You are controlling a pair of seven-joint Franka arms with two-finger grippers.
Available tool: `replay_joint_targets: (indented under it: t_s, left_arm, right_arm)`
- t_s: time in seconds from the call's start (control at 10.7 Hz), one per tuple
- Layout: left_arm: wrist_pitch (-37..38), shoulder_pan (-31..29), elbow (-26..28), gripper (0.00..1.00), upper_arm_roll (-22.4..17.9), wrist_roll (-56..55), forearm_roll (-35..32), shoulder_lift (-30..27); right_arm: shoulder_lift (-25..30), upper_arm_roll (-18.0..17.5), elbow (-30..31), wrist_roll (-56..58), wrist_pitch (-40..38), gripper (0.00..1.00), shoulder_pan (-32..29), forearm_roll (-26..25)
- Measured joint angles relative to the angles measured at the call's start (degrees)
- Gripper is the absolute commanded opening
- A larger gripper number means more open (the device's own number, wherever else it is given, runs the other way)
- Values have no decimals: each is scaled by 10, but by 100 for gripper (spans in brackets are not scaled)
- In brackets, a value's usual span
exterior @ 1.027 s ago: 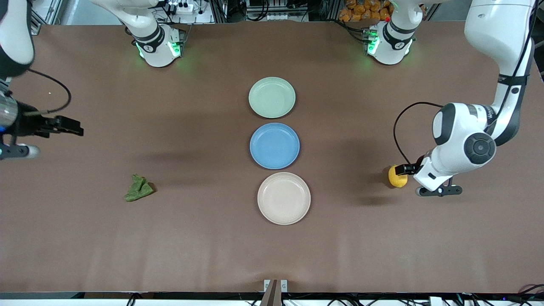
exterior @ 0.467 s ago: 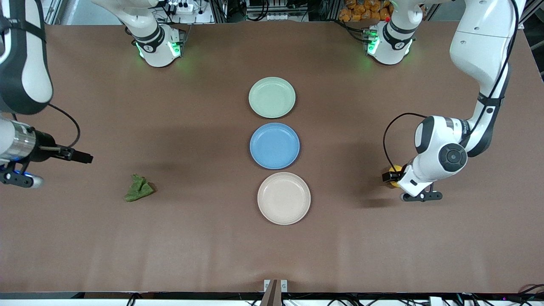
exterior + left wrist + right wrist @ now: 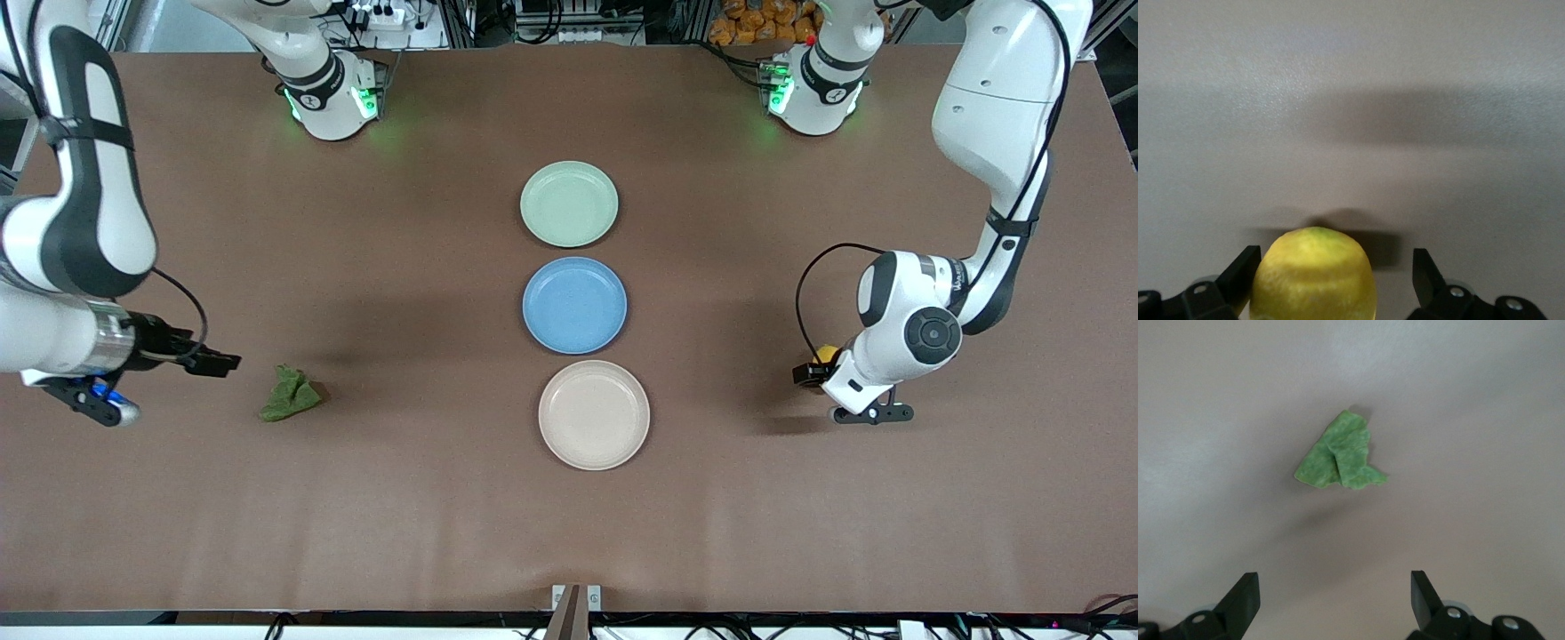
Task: Place lemon and lettuce in plates
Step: 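Grasp the lemon with the left gripper while the right gripper reaches the lettuce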
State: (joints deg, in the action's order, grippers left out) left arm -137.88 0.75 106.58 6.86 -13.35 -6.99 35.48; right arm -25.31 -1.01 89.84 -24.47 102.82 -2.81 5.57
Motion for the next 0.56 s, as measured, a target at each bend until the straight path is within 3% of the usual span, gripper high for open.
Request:
replay_joint_targets:
  t_s: [0.37,0.56]
  left_arm:
    - [-13,0,-1,100,-1,0,0,13]
    - [-13,0,-1,90,-1,0,0,13]
  right_arm:
    - [-18,1,82,-14,136,100,19,-3]
    - [-28,3,106,-14,182,100,17,-16]
